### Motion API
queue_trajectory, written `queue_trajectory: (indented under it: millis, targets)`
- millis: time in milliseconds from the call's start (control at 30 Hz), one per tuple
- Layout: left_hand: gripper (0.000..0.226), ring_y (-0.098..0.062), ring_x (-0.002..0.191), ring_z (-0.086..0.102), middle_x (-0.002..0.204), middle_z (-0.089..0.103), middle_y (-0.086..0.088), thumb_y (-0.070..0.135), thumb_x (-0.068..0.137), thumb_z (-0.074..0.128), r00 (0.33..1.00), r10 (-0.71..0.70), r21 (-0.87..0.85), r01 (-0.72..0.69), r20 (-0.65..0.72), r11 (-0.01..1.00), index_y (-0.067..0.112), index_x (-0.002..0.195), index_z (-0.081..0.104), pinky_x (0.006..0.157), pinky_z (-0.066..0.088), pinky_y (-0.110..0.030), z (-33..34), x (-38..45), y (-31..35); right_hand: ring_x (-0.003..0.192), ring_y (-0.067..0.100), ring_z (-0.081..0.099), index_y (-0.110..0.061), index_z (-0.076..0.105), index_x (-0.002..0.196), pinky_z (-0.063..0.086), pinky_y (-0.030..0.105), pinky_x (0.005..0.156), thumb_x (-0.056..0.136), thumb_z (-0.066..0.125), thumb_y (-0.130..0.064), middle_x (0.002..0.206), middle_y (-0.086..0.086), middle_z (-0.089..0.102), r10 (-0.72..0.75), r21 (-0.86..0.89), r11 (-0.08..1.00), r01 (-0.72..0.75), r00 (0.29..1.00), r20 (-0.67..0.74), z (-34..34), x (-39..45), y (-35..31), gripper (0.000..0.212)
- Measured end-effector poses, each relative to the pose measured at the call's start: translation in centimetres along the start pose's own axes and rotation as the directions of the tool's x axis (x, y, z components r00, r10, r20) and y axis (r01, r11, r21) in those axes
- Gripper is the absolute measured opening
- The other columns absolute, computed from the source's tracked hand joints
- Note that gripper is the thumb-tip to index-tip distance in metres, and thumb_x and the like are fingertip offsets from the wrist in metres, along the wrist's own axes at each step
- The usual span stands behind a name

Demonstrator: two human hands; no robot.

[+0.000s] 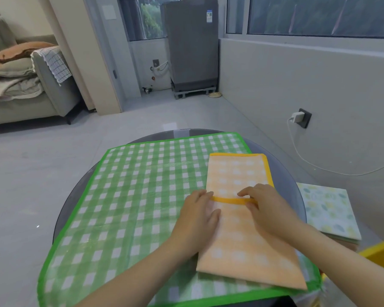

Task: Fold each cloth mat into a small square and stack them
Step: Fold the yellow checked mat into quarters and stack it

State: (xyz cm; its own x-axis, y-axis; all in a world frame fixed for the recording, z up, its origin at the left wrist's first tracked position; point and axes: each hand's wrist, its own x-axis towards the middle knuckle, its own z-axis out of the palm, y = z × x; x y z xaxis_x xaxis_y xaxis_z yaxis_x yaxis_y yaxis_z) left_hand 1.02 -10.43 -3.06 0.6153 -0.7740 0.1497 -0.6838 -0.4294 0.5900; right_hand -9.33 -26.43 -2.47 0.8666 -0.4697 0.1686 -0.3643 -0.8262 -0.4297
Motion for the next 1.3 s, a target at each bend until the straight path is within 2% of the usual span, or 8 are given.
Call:
queue_trajectory:
  millis: [200,300,400,700,833,933,1100,1300]
  targets:
    - [0.060,-0.010,0.145,-0.011,0.158,-0.011,0.002,0.043,0.100,0.023,0.976,0.060,0.250,-0.113,0.210,0.962,0.019,0.151,0.004,0.113,-0.009,-0.026,1.1,-0.5,0.1,0.090,0.029,0.066,-0.019,0.072,0.097,0.039,0.035,0.088,0.065,0.078,-0.008,0.095,0.004,0.069,-0.141,-0.276,0.955,0.108,0.985,-0.101,1.3,-1.6,-0.2,0.034]
    - [0.060,-0.008,0.143,-0.017,0.157,-0.016,0.003,0.044,0.100,0.020,0.973,0.068,0.312,-0.137,0.221,0.940,0.022,0.151,-0.004,0.114,-0.012,-0.026,1.4,-0.4,-0.2,0.135,0.016,0.037,-0.016,0.048,0.135,0.008,0.026,0.110,0.092,0.031,-0.042,0.145,0.003,0.040,-0.106,-0.246,0.962,0.117,0.993,0.056,1.8,-3.3,-1.6,0.053]
    - [0.060,-0.007,0.143,-0.018,0.157,-0.018,0.004,0.044,0.100,0.017,0.972,0.063,0.345,-0.140,0.226,0.928,0.022,0.150,-0.007,0.114,-0.013,-0.025,1.6,-0.5,-0.3,0.135,0.005,-0.026,-0.022,-0.010,0.145,-0.023,0.019,0.107,0.065,-0.033,-0.069,0.148,-0.011,-0.019,-0.095,-0.192,0.973,0.126,0.981,0.167,2.1,-4.6,-0.8,0.096]
    - [0.062,-0.009,0.144,-0.015,0.158,-0.012,0.002,0.046,0.098,0.016,0.972,0.046,0.410,-0.140,0.232,0.901,0.019,0.151,-0.003,0.117,-0.011,-0.031,1.4,-0.4,-0.1,0.135,0.004,-0.025,-0.018,-0.021,0.141,-0.022,0.026,0.111,0.046,-0.047,-0.068,0.153,-0.005,-0.021,0.128,-0.260,0.961,-0.092,0.984,0.127,0.4,-5.0,2.2,0.110]
    - [0.072,-0.021,0.141,0.014,0.155,0.016,-0.004,0.054,0.089,0.007,0.978,0.132,0.507,-0.198,0.164,0.839,0.013,0.142,0.030,0.113,0.004,-0.032,1.1,0.3,0.8,0.140,0.018,0.009,-0.015,0.015,0.148,0.006,0.030,0.112,0.086,0.007,-0.066,0.155,-0.001,0.010,0.118,-0.248,0.962,-0.114,0.993,0.002,-0.8,-4.9,1.3,0.081]
    - [0.040,-0.021,0.112,0.042,0.126,0.043,-0.004,0.040,0.095,0.034,0.975,0.210,0.420,-0.223,0.077,0.880,0.009,0.106,0.057,0.102,0.031,-0.031,1.2,1.2,1.0,0.118,0.014,0.038,-0.015,0.036,0.139,0.034,0.023,0.098,0.086,0.060,-0.042,0.127,-0.004,0.033,0.228,0.089,0.970,-0.226,0.974,-0.009,-1.6,-4.4,1.2,0.064]
    - [0.022,-0.022,0.097,0.054,0.115,0.049,-0.008,0.024,0.096,0.044,0.996,-0.078,0.058,0.080,-0.039,0.995,0.009,0.103,0.058,0.080,0.043,-0.025,1.2,2.7,2.6,0.093,0.015,0.051,-0.009,0.054,0.118,0.039,0.023,0.075,0.080,0.071,-0.025,0.109,0.001,0.050,0.445,0.275,0.866,-0.417,0.894,-0.045,-2.4,-2.6,2.2,0.045]
    - [0.028,-0.025,0.089,0.053,0.122,0.048,-0.016,0.018,0.093,0.050,0.899,-0.419,-0.154,0.399,-0.131,0.904,0.003,0.117,0.049,0.069,0.035,-0.026,1.0,6.0,2.4,0.058,0.018,0.042,-0.003,0.060,0.076,0.030,0.028,0.051,0.083,0.069,-0.024,0.062,0.005,0.045,0.540,0.285,0.815,-0.505,0.840,-0.055,-3.0,-0.5,2.3,0.024]
